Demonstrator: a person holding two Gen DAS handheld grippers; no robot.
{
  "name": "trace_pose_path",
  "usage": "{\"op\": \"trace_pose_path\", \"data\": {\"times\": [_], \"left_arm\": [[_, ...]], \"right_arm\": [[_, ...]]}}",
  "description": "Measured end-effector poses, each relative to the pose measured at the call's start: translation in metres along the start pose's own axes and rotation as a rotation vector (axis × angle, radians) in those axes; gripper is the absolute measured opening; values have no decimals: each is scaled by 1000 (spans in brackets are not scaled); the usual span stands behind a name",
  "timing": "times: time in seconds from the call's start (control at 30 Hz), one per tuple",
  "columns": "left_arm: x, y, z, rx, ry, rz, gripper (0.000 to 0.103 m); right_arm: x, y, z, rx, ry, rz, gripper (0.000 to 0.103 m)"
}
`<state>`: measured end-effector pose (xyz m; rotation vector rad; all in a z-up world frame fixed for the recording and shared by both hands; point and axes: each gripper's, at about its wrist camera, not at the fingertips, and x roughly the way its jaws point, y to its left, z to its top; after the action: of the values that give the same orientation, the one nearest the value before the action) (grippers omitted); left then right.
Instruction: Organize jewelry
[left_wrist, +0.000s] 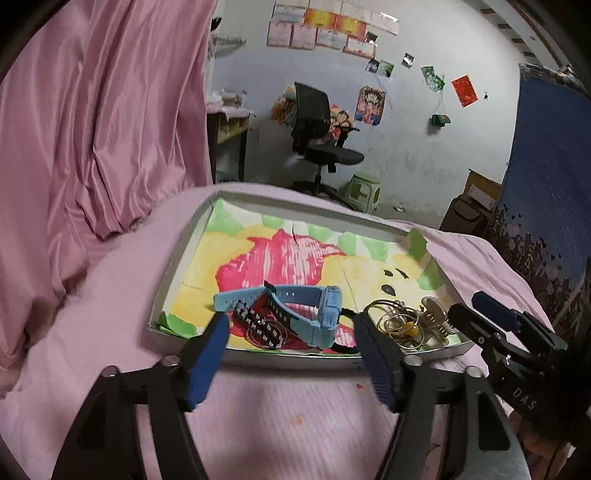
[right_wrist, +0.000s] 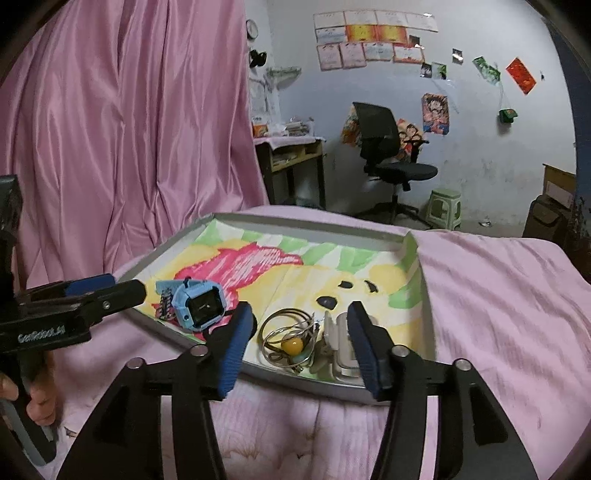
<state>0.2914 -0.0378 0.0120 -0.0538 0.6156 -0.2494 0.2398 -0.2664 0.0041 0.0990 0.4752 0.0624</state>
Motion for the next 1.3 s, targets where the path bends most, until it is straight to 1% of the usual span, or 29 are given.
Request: {"op": "trace_pose_path", "data": {"times": [0.03, 0.13, 0.27, 0.4, 0.47, 0.5, 0.6, 0.9, 1.3], "left_arm": [[-4, -1, 0, 8, -13, 3, 75], [-14, -4, -1, 24, -37, 11, 80], [-27, -5, -5, 17, -74, 24, 92], [-37, -3, -8, -8, -102, 28, 96], [-43, -4, -10, -11, -120, 36, 102], [-46, -5, -11, -8, -129, 39, 102], [-55, -10, -15, 10, -156, 46, 103], [-83, -17, -30, 25, -212, 34, 103], [-123, -13, -55, 14, -249, 57, 103]], "right_arm": [[-4, -1, 0, 4, -10, -3, 54], [-12, -4, 1, 14, -32, -16, 64], [-25, -8, 1, 35, -65, -23, 79], [-37, -10, 0, 51, -96, -22, 92], [-44, -11, 0, 57, -112, -24, 96], [-47, -12, -1, 60, -118, -22, 98], [-55, -14, -2, 74, -136, -16, 101], [-74, -12, -6, 77, -161, -9, 101], [-109, 1, -23, 78, -178, 16, 102]]}}
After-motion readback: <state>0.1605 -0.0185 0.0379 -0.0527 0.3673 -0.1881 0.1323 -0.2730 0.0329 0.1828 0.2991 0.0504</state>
